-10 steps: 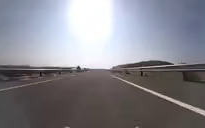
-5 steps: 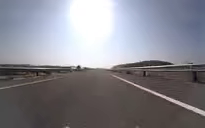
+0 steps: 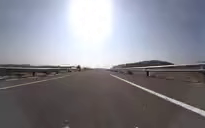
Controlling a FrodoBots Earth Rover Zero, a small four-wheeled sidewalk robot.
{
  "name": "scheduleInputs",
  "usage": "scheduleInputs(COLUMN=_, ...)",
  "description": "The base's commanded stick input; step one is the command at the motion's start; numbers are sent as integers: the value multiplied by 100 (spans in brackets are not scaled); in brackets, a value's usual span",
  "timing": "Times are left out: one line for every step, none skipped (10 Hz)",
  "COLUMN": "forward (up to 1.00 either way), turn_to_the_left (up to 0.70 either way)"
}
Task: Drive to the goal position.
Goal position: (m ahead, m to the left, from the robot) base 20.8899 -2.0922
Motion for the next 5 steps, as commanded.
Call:
scheduleInputs(forward=100, turn_to_the_left=0)
scheduleInputs(forward=100, turn_to_the_left=0)
scheduleInputs(forward=100, turn_to_the_left=0)
scheduleInputs(forward=100, turn_to_the_left=0)
scheduleInputs(forward=100, turn_to_the_left=0)
